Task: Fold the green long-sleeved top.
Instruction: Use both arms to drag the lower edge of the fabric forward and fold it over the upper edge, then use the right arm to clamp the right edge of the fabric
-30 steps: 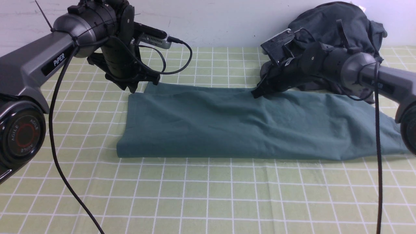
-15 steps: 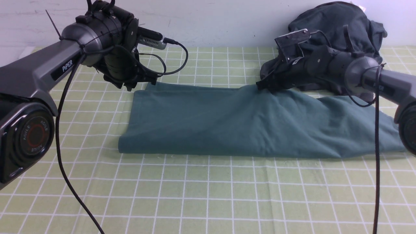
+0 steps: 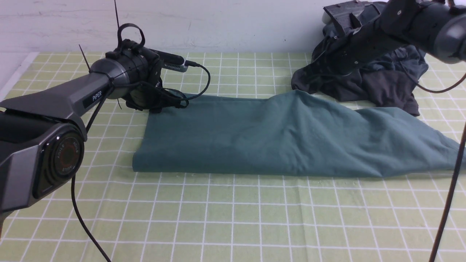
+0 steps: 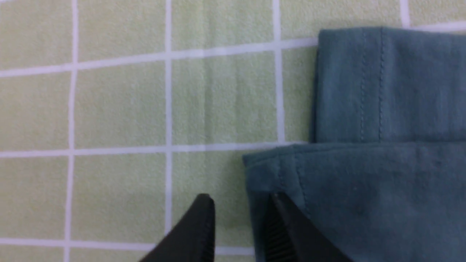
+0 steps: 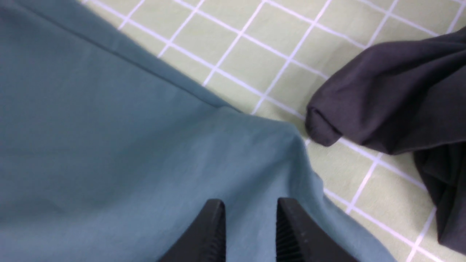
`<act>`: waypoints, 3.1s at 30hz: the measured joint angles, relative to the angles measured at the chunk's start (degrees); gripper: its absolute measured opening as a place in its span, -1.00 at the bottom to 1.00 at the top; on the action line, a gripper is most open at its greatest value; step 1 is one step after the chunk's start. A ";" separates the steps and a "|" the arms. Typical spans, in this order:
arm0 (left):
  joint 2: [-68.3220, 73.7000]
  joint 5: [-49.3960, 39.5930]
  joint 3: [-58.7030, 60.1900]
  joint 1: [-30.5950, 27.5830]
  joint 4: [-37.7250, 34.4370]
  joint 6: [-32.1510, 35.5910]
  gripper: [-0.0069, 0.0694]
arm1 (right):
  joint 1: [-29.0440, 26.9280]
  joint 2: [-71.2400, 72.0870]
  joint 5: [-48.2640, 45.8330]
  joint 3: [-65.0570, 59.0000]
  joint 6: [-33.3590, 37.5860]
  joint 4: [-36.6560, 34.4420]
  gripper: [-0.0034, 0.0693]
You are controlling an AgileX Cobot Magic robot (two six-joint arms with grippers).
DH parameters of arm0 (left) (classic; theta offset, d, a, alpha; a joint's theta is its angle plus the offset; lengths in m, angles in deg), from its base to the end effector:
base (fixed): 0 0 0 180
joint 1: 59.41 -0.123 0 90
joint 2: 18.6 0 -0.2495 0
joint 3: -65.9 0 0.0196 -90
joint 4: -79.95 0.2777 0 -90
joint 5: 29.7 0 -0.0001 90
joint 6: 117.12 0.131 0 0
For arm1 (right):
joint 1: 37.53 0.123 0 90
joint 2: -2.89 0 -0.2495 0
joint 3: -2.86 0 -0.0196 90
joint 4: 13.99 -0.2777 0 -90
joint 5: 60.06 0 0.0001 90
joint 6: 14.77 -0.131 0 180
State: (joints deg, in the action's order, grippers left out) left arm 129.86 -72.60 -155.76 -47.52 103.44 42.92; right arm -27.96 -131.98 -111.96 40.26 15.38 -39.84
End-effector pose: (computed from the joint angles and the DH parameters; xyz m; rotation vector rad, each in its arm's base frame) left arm 0.5478 -0.0790 0.0859 0.1091 2.5307 0.2554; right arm 0.5072 0.1311 0.1806 -0.6346 2.4370 0.4186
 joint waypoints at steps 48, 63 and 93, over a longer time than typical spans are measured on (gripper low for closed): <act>-1.51 4.11 -7.27 -1.83 -8.76 4.38 -0.83 | -2.75 0.08 -7.32 0.00 -1.87 4.66 -0.64; 0.99 -3.51 -9.50 -3.01 -8.00 6.39 -0.15 | -2.81 0.84 -10.48 0.00 -8.47 16.98 -0.64; -89.78 1.44 62.35 -2.50 -24.52 21.50 -0.83 | -29.51 1.22 -9.69 -19.50 -23.39 16.56 0.29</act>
State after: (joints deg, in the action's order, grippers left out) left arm 40.08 -71.17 -93.41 -50.02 78.92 64.41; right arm -57.47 -130.75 -121.65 20.76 -8.01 -23.28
